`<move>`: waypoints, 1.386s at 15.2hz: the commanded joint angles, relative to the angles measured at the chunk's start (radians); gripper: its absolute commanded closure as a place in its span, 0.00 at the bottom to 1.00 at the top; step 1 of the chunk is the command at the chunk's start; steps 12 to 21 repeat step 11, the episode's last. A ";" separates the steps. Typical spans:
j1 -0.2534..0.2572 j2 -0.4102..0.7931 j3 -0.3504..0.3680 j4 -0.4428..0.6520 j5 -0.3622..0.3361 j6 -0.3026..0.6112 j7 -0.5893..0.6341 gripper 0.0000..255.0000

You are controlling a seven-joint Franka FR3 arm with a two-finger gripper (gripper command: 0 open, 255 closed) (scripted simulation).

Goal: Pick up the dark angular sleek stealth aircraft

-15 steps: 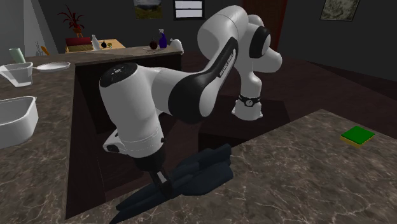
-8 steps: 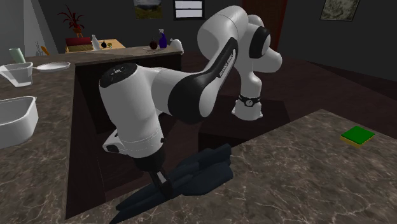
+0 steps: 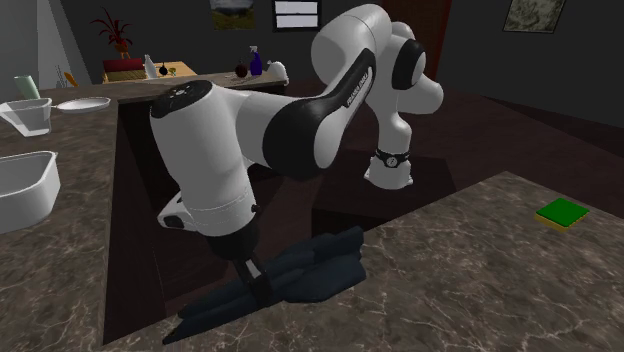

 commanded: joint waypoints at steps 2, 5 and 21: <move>-0.002 -0.015 -0.002 0.020 -0.002 -0.033 0.002 1.00; -0.004 -0.021 -0.002 0.049 -0.004 -0.068 0.005 1.00; -0.008 -0.025 -0.003 0.098 -0.006 -0.121 0.010 1.00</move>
